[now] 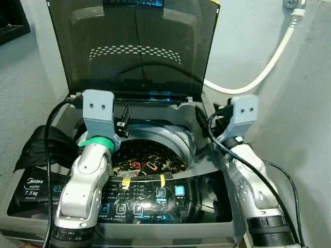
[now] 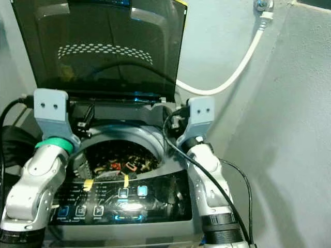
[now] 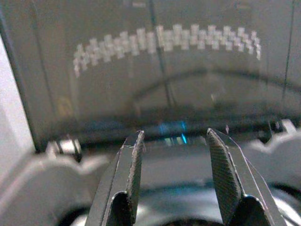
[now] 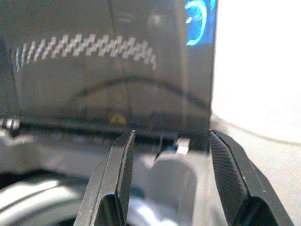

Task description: Clothes washing

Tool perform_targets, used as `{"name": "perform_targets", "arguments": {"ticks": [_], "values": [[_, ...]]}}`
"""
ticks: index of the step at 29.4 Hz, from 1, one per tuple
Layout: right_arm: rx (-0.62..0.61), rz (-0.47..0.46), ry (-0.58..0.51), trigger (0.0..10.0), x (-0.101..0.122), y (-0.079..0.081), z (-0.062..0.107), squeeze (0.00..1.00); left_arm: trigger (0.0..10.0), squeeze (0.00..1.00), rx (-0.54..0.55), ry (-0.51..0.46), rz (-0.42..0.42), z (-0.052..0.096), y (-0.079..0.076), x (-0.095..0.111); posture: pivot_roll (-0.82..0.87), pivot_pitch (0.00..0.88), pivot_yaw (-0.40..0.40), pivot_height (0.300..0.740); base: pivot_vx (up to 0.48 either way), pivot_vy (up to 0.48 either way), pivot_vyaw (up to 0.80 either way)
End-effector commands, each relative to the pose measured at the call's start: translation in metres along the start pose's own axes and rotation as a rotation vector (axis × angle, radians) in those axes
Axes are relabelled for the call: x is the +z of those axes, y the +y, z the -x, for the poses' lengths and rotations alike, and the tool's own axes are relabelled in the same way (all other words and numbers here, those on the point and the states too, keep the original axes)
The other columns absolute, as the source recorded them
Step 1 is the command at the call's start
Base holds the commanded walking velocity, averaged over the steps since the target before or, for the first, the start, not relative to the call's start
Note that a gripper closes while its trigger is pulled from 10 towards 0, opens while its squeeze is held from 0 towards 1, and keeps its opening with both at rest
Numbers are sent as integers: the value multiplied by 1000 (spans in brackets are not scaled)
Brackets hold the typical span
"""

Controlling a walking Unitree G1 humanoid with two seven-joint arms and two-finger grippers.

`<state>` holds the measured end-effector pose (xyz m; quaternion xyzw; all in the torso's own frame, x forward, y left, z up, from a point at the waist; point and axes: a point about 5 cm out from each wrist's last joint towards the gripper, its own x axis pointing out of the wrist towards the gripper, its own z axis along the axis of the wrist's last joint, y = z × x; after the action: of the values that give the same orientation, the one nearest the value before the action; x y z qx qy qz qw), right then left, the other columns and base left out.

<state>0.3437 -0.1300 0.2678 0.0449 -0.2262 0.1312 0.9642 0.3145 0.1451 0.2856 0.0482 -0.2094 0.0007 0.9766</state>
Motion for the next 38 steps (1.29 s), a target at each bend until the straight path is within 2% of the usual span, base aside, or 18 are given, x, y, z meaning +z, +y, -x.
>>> {"name": "perform_targets", "arguments": {"ticks": [1,3,4,6,9,11,14,20,24,25,31,38], "values": [[-13,-8,-25,10000,4,-2,0,0,10000,0,4,-33,-14,1,2,5,-3,30,-4,740,0,0,0],[-38,14,-8,10000,2,-9,0,0,10000,0,51,-36,-39,-1,15,6,-3,25,-3,740,0,0,0],[-38,14,-8,10000,2,-9,0,0,10000,0,51,-36,-39,-1,15,6,-3,25,-3,740,0,0,0],[-72,48,14,10000,-2,-18,1,0,10000,0,120,-19,-34,-1,31,1,-3,22,-2,740,0,0,0],[-84,66,27,10000,-5,-24,3,0,10000,0,140,-12,-36,0,39,-1,-2,20,-3,740,0,0,0],[-99,95,43,10000,-10,-36,9,0,10000,0,145,-29,-53,2,50,-3,3,17,-8,740,0,0,0],[-109,93,40,10000,-10,-42,13,0,10000,0,157,-35,-33,2,56,-1,3,17,-9,740,0,0,0],[-110,72,34,10000,-11,-39,12,0,10000,0,177,-24,-1,2,53,-2,0,15,-6,740,0,0,0],[-100,61,38,10000,-13,-33,11,0,10000,0,165,-25,32,2,46,-3,-2,14,-1,740,0,0,0],[-97,54,38,10000,-14,-28,11,0,10000,0,147,-13,54,4,40,-6,-5,14,2,740,0,0,0],[-95,51,35,10000,-15,-26,10,0,10000,0,135,-8,44,4,35,-8,-9,23,5,740,0,0,0],[-90,54,36,10000,-15,-26,10,0,10000,0,135,-13,60,3,34,-6,-10,33,7,740,0,-424,0]]}}
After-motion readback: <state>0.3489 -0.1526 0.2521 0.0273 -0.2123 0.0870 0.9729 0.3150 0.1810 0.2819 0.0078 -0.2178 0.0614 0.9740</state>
